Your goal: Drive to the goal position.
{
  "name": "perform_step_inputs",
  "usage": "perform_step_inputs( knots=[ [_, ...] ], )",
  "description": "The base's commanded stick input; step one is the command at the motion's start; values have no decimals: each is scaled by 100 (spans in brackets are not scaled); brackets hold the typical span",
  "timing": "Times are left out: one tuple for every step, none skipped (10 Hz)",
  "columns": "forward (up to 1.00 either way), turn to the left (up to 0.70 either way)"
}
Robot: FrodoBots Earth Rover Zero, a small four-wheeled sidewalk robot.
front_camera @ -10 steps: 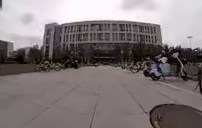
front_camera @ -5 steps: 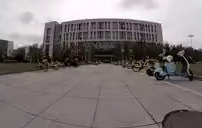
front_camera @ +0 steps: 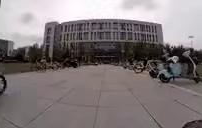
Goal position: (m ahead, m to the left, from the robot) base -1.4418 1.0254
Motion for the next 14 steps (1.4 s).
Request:
perform_step_inputs(
  knots=[
    [53, 1],
    [51, 1],
    [52, 1],
    [52, 1],
    [52, 1],
    [52, 1],
    [52, 1],
    [52, 1],
    [52, 1],
    [52, 1],
    [52, 1],
    [52, 1],
    [52, 1],
    [52, 1]
  ],
)
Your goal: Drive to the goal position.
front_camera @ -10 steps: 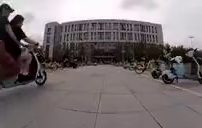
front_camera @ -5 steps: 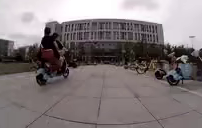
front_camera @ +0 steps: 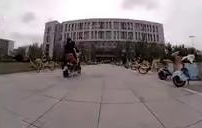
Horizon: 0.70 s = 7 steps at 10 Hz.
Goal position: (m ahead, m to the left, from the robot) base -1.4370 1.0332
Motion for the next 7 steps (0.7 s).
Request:
perform_step_inputs(
  knots=[
    [52, 1],
    [52, 1],
    [52, 1],
    [52, 1],
    [52, 1],
    [52, 1],
    [53, 1]
  ],
)
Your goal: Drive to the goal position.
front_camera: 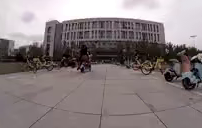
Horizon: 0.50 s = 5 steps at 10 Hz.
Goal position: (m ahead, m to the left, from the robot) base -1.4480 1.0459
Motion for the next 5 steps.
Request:
perform_step_inputs(
  knots=[
    [57, 1],
    [59, 1],
    [60, 1],
    [60, 1],
    [60, 1]
  ],
)
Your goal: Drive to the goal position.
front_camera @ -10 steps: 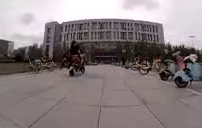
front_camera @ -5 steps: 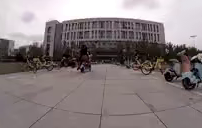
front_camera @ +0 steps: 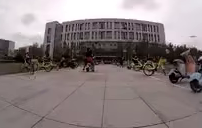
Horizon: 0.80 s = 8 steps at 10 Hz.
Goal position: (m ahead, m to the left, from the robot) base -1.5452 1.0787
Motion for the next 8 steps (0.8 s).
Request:
perform_step_inputs(
  knots=[
    [60, 1],
    [60, 1],
    [60, 1],
    [60, 1],
    [60, 1],
    [60, 1],
    [60, 1],
    [60, 1]
  ],
)
